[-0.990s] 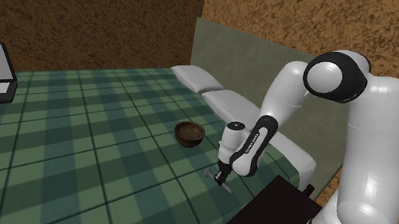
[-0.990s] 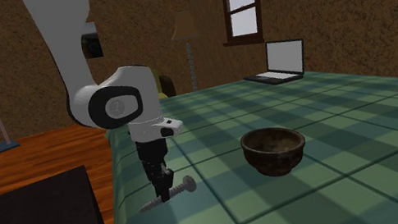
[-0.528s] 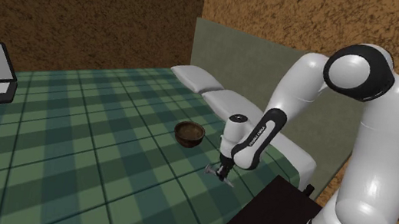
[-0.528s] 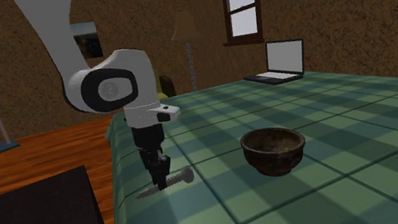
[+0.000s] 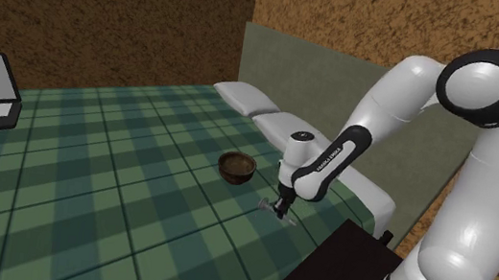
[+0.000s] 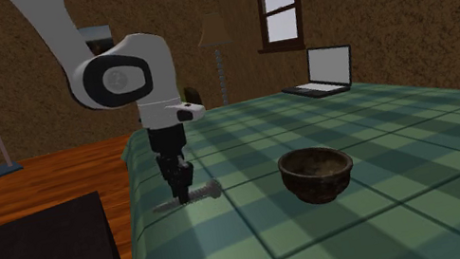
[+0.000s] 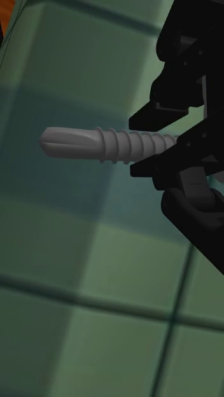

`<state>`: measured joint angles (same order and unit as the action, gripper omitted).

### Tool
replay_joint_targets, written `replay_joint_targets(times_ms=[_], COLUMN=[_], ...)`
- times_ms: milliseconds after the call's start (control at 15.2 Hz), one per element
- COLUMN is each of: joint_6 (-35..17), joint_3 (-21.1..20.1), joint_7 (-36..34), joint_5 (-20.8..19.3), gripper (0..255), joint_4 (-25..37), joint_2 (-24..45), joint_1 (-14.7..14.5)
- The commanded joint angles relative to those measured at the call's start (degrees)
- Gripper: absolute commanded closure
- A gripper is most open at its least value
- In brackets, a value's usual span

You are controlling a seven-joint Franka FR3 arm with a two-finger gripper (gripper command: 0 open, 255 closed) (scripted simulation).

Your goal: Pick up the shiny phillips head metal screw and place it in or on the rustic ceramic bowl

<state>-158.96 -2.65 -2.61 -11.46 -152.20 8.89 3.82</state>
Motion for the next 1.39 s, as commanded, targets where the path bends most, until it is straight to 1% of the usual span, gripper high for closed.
replay_joint_targets(times_ms=[0, 792, 858, 1320], joint_6=[1.8, 12.5, 12.7, 17.1], joint_3=[-0.5, -1.3, -1.3, -0.1], joint_7=[0.7, 4.3, 4.4, 6.6], joint_5=[1.0, 5.4, 5.4, 4.8], gripper=[255, 255, 255, 255], joint_4=[-0.1, -0.1, -0.1, 17.0], joint_2=[-2.0, -12.8, -12.9, -0.3], joint_1=[0.1, 0.0, 0.0, 1.2])
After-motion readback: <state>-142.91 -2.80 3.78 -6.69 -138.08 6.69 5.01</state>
